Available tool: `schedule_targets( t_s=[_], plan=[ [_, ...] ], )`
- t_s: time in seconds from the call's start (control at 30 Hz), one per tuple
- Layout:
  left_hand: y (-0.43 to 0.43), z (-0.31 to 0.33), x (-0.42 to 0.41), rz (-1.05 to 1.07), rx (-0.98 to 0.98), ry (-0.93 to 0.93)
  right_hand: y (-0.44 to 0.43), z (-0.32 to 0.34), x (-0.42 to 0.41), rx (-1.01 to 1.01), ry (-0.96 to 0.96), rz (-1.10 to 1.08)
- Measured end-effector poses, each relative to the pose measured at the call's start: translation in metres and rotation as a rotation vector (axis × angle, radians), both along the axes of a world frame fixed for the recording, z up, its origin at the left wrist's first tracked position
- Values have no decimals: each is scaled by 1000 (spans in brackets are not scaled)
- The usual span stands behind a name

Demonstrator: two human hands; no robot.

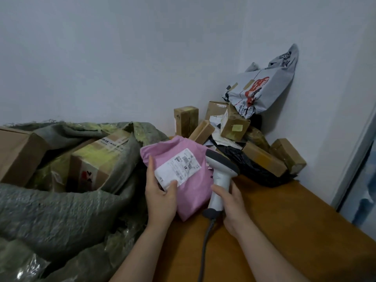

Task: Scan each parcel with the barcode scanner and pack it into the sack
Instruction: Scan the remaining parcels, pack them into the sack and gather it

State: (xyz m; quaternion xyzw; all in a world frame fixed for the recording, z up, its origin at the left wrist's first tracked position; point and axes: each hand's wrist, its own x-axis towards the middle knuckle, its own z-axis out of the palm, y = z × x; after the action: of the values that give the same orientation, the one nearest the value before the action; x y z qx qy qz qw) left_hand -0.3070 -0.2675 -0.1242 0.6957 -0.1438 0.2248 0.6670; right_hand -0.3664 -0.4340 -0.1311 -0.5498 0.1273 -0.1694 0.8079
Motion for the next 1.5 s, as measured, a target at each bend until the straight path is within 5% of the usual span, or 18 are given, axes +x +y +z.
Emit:
schedule_targets(
  t_s=[0.13,0.27,0.37,0.63,0.9,1.1,1.23,1.4,1.5],
  plan=[
    [-4,3,-4,-43,107,45,-3,-2,3,34,-27,-35],
    [9,5,0,303,501,-58,-3,-2,0,20,-57,-82],
    [21,14,3,455,591,-196,-2,-1,-4,22,-74,-73],
    [24,30,2,-94,546,101,-3,-4,-8,-29,-72,29],
    [40,39,6,-644,29,706,-3,-2,-9,12,-74,17],
    [40,35,-1,-766,85,815,0,-2,-10,3,-28,57],
    [32,32,-10,-683,22,692,0,-3,-8,-42,-16,43],
    [21,25,-11,-73,243,274,3,2,-13,-104,-35,-1],
    [21,19,-13,-89,205,109,9,5,-16,-3,-120,67]
  ],
)
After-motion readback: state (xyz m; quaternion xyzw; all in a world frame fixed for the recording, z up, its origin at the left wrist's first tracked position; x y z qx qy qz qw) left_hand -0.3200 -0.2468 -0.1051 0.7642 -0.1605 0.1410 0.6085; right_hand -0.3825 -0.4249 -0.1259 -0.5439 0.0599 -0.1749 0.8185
